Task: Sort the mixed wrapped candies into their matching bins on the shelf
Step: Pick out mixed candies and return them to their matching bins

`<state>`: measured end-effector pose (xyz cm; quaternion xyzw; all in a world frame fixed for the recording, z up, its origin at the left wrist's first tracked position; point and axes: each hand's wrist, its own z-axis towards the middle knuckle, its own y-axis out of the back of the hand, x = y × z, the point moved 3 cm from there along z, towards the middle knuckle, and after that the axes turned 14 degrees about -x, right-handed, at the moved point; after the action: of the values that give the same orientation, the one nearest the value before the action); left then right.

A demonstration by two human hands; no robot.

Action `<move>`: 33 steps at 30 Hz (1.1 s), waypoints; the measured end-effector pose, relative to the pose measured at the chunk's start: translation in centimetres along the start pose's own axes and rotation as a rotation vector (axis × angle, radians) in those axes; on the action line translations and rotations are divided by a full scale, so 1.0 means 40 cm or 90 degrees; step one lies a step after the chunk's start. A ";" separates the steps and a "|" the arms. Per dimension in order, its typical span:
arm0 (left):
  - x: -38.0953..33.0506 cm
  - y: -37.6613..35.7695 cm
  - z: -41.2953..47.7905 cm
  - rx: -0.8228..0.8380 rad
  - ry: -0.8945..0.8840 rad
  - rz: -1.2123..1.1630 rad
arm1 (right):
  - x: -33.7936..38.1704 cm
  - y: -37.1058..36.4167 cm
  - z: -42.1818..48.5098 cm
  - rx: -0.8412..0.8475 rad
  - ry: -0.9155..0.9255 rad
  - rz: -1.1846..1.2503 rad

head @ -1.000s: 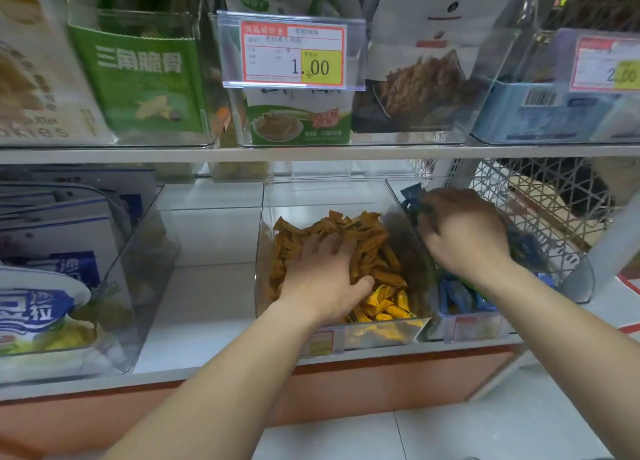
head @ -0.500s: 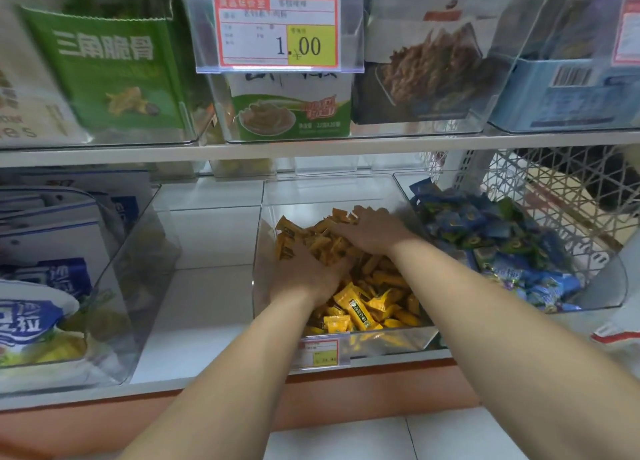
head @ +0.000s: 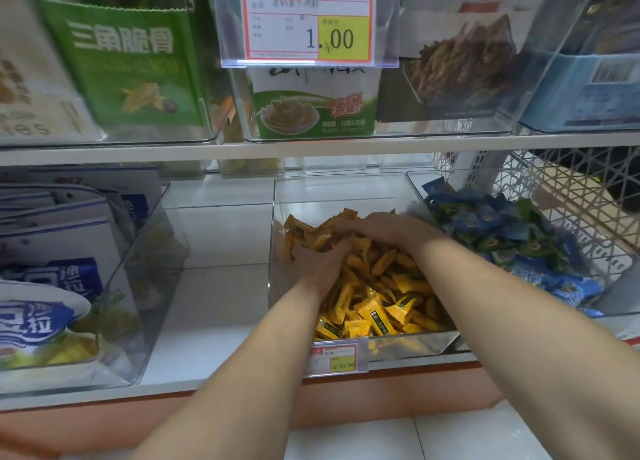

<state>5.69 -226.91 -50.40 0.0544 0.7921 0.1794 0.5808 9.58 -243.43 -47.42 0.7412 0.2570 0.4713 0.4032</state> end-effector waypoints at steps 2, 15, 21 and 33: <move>-0.003 -0.003 0.001 0.034 0.014 -0.071 | -0.007 -0.007 0.004 0.007 -0.027 0.071; -0.061 0.003 -0.021 0.112 0.071 -0.372 | 0.048 0.023 -0.051 0.149 -0.025 0.483; -0.103 0.035 -0.034 0.250 0.104 -0.431 | 0.019 0.100 -0.078 0.130 -0.047 0.562; -0.103 0.097 -0.073 0.201 -0.195 -0.101 | -0.008 0.157 -0.153 -0.046 0.184 0.277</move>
<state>3.80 -225.15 -44.59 0.1088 0.7147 -0.0036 0.6909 3.92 -244.92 -40.88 0.6891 0.1290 0.6567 0.2778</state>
